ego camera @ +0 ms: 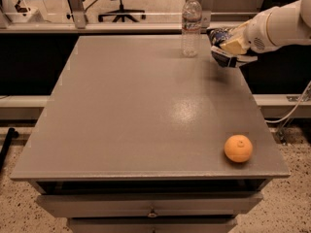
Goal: Move blue chip bag near water bottle
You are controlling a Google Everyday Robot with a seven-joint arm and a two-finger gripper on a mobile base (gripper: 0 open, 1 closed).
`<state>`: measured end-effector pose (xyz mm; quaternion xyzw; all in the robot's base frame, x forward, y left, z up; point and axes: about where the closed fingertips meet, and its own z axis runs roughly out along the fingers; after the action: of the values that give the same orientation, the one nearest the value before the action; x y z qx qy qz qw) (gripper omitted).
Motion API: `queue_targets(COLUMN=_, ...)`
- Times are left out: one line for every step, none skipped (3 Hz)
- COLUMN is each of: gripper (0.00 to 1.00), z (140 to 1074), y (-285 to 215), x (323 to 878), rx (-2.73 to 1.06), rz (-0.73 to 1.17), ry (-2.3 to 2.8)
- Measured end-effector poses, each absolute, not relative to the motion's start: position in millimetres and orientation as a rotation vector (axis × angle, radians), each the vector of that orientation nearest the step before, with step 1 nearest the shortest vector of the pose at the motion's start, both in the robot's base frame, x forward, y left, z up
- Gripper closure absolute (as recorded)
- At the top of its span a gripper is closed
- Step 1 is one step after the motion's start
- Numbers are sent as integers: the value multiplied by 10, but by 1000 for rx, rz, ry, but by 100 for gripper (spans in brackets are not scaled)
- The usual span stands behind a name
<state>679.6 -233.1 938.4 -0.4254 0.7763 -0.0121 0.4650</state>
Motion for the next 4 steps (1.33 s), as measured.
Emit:
queue_targets(gripper=100, z=9374, y=-2380, x=6783, rx=-1027, rz=-29, ry=1901)
queue_targets(gripper=100, z=9292, y=-2278, x=6818, rx=-995, rz=9, ry=1870)
queue_targets(gripper=100, z=9182, y=-2190, x=6878, rx=-946, rz=44, ry=1853)
queue_targets(gripper=100, z=9053, y=-2190, x=6939, rx=-893, rz=55, ry=1857)
